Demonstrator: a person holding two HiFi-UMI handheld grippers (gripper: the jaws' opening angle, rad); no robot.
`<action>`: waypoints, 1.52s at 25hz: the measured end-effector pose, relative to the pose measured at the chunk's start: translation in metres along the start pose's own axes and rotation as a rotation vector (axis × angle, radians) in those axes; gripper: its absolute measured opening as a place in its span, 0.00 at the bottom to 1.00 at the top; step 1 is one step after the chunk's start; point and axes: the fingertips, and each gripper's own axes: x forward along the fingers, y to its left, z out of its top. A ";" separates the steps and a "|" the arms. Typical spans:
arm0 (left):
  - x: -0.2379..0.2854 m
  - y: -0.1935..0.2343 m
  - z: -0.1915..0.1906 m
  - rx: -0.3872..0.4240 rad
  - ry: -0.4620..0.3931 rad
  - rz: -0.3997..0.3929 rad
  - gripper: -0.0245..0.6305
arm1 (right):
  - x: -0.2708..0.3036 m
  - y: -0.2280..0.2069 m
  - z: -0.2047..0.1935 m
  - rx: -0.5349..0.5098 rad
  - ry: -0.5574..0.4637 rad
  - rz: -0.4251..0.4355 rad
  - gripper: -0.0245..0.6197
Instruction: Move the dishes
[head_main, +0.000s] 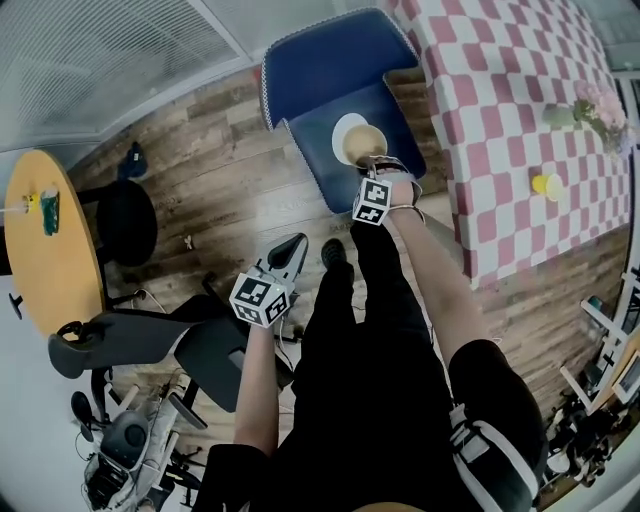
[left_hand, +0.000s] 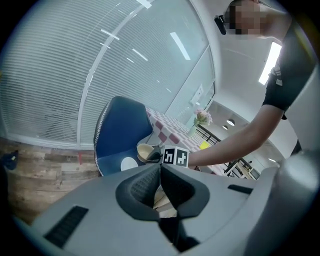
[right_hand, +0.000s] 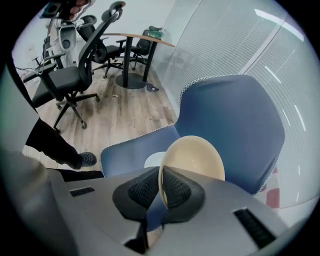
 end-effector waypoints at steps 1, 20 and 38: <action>-0.003 -0.004 0.001 0.008 -0.001 -0.008 0.08 | -0.007 0.001 -0.001 0.004 0.002 -0.006 0.08; -0.036 -0.095 -0.015 0.096 0.056 -0.154 0.08 | -0.159 -0.017 -0.029 0.102 0.030 -0.132 0.07; 0.056 -0.236 0.006 0.212 0.094 -0.326 0.08 | -0.283 0.024 -0.261 0.294 0.207 -0.206 0.08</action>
